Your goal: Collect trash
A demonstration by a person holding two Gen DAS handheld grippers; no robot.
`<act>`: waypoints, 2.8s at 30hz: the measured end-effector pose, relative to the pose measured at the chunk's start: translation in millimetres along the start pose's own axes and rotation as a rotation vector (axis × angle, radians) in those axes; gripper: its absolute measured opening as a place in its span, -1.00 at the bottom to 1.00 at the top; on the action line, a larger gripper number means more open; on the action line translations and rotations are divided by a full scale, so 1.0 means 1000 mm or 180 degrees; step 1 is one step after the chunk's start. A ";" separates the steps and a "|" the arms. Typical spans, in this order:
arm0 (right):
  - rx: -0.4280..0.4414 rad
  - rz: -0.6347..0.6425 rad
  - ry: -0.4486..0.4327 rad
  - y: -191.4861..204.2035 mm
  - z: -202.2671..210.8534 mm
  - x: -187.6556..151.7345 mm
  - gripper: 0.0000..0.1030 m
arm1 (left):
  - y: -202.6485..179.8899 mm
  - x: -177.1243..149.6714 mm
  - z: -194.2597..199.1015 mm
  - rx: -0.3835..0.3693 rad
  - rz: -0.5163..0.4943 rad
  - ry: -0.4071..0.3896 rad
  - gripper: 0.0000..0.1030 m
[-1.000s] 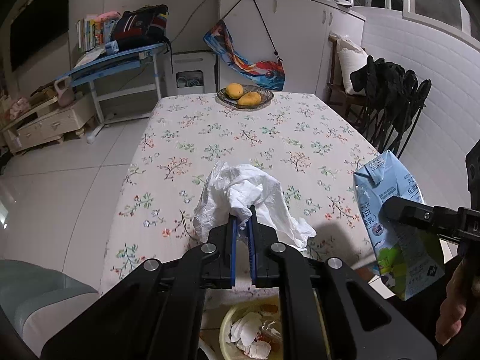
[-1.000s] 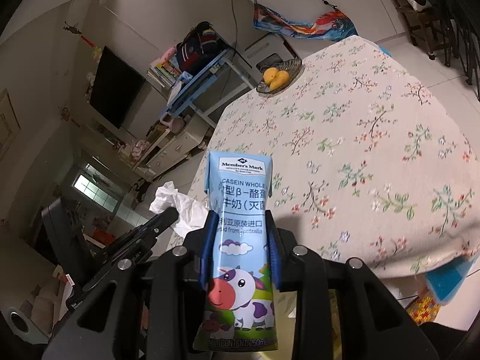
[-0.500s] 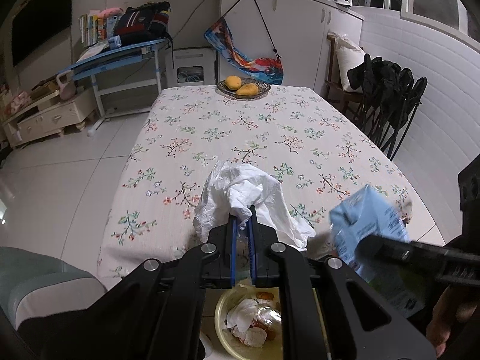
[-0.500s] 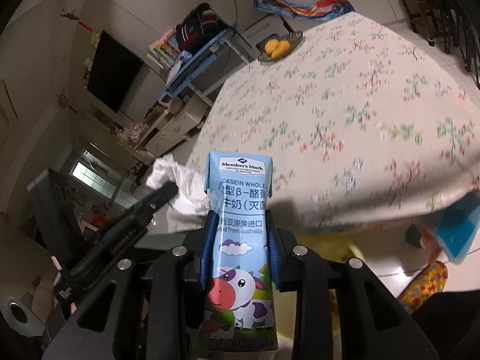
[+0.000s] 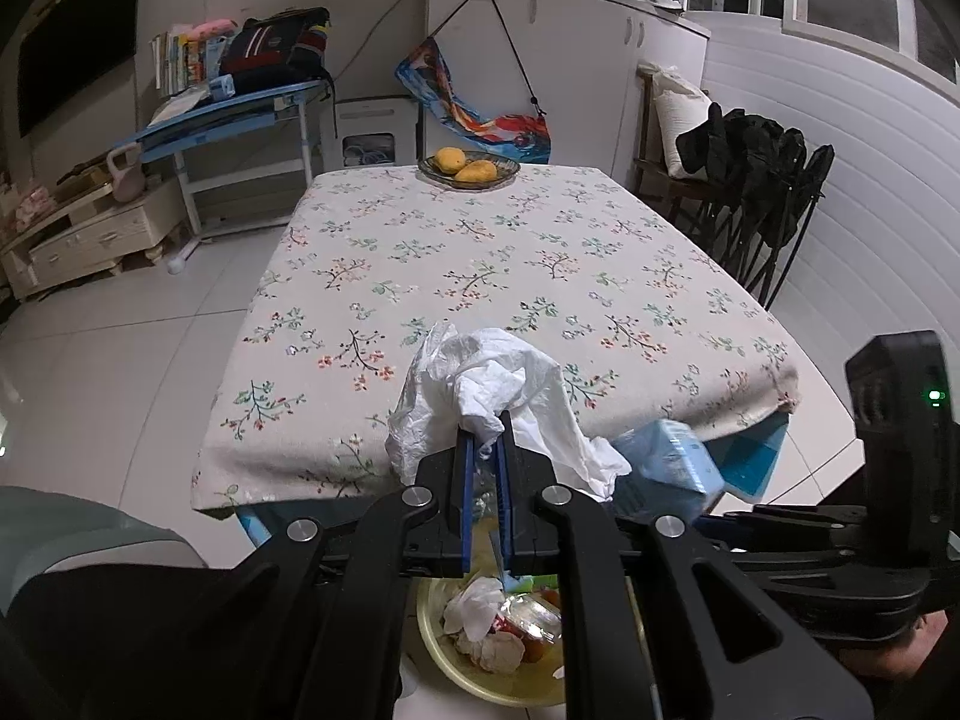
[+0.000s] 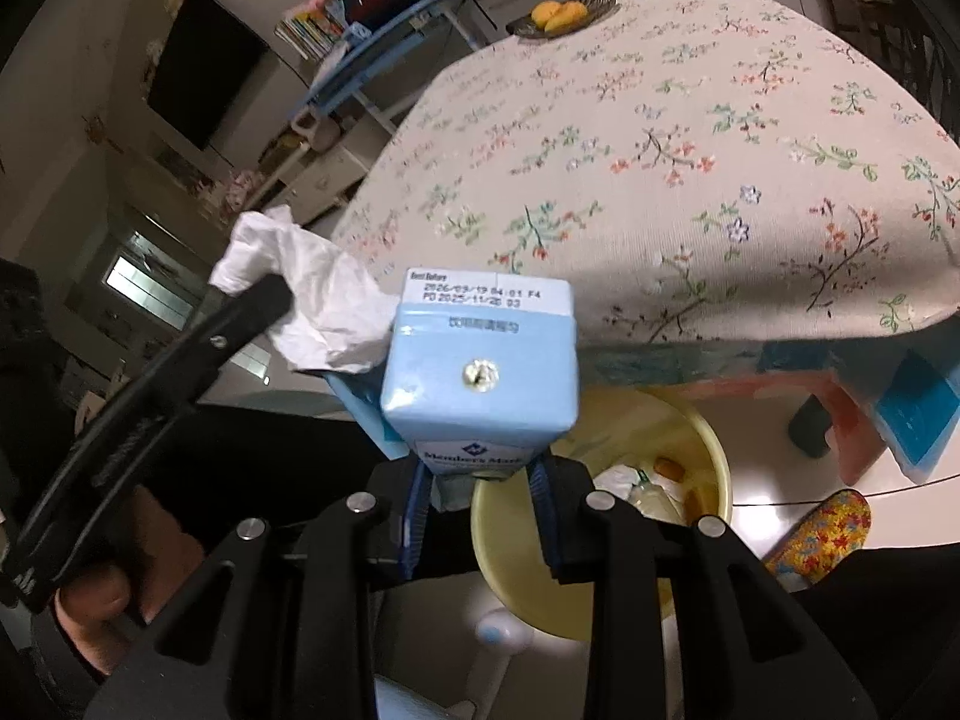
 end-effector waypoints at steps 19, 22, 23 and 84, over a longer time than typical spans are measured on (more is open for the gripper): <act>-0.0237 -0.0216 0.0267 -0.018 -0.005 -0.022 0.23 | -0.009 -0.025 -0.005 -0.0073 -0.0109 0.0206 -0.86; -0.0342 -0.0329 0.0134 -0.025 0.008 -0.023 0.25 | -0.011 -0.033 -0.007 -0.0079 -0.0155 0.0285 -0.86; -0.0383 -0.0360 0.0070 -0.027 0.014 -0.024 0.25 | -0.011 -0.036 -0.008 -0.0077 -0.0175 0.0315 -0.86; -0.1789 0.0580 -0.1479 0.039 0.121 -0.003 0.84 | -0.003 0.001 0.080 0.0366 0.0165 -0.0717 0.86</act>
Point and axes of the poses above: each gripper's, at about its wrist camera, not at the fingertips, and z roughly against the way its jaws point, y to its left, x to its top, the point moved 2 cm from there along -z, roughly the way its jaws point, and after that the axes turned 14 degrees about z, right-handed, at the moved point
